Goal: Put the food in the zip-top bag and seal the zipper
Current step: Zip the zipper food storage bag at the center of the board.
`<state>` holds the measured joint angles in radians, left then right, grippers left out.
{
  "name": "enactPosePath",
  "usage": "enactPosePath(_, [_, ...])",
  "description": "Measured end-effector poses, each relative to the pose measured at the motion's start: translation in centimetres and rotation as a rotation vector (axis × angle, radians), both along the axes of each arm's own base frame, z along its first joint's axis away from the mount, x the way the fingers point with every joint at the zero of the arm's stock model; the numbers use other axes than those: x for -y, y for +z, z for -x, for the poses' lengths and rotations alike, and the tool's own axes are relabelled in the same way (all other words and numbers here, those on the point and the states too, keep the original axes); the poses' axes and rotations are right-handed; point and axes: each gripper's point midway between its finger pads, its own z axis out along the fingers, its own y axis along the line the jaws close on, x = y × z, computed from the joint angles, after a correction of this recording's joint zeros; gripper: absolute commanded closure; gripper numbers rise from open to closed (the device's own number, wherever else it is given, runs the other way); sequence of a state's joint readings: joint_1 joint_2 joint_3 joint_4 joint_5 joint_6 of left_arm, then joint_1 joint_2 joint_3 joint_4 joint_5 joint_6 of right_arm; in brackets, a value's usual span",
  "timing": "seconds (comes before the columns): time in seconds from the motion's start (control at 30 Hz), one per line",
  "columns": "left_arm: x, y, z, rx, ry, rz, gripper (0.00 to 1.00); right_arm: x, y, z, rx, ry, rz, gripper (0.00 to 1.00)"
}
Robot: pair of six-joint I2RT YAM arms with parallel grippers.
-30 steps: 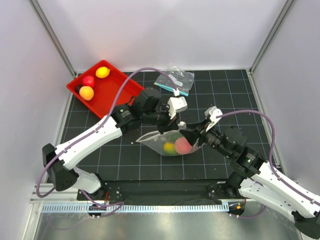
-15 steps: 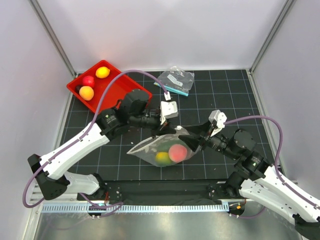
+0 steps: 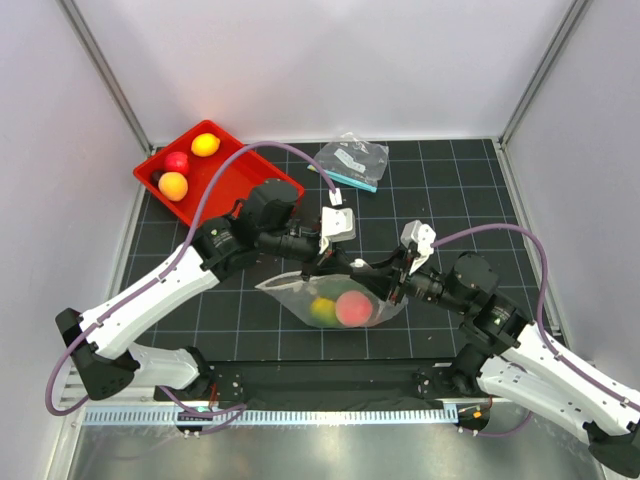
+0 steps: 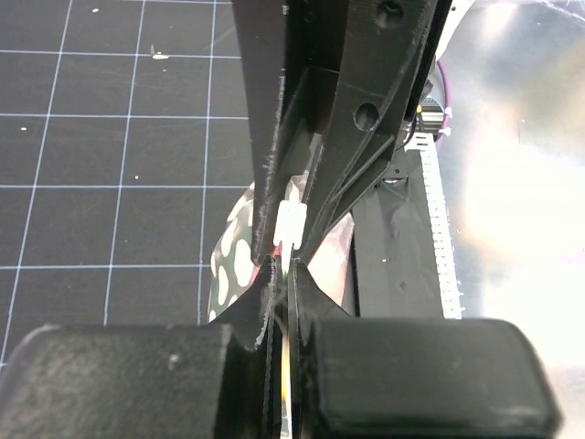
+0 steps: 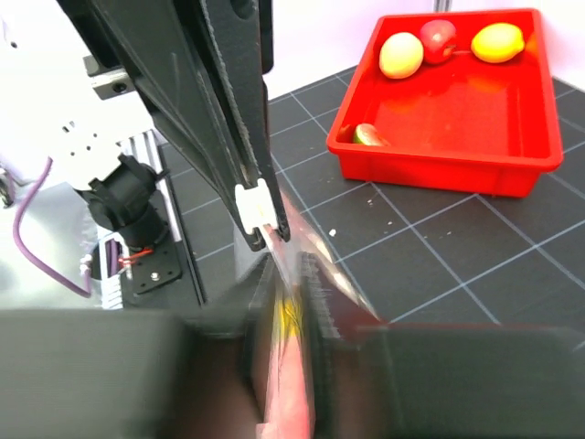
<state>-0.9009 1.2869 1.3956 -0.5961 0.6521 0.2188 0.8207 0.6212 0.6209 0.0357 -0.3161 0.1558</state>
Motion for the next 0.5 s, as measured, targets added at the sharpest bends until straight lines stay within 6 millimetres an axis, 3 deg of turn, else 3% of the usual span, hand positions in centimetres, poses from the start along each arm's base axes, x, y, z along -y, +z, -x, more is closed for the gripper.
enactPosePath(0.1, [0.01, 0.03, 0.07, -0.001, -0.004, 0.002, 1.00, -0.04, 0.20, 0.11, 0.004, 0.006, -0.007, 0.99])
enactPosePath(0.13, [0.02, 0.02, 0.08, -0.002, -0.004, 0.001, 0.98, -0.06, 0.23, 0.14, 0.005, 0.008, -0.008, 0.99])
enactPosePath(0.17, [0.02, 0.02, 0.08, -0.002, -0.005, 0.002, 0.91, -0.06, 0.25, 0.16, 0.004, 0.009, -0.009, 0.99])
enactPosePath(0.23, [0.03, 0.03, 0.04, 0.003, -0.006, 0.002, 0.63, -0.06, 0.25, 0.18, 0.004, 0.010, -0.009, 0.99])
enactPosePath(0.3, [0.05, 0.06, 0.05, -0.002, -0.003, 0.003, 0.53, -0.06, 0.24, 0.18, 0.004, 0.010, -0.009, 0.99])
enactPosePath(0.5, [0.26, 0.32, 0.05, -0.008, -0.004, 0.025, 0.52, -0.10, 0.23, 0.24, 0.003, 0.014, -0.008, 0.99])
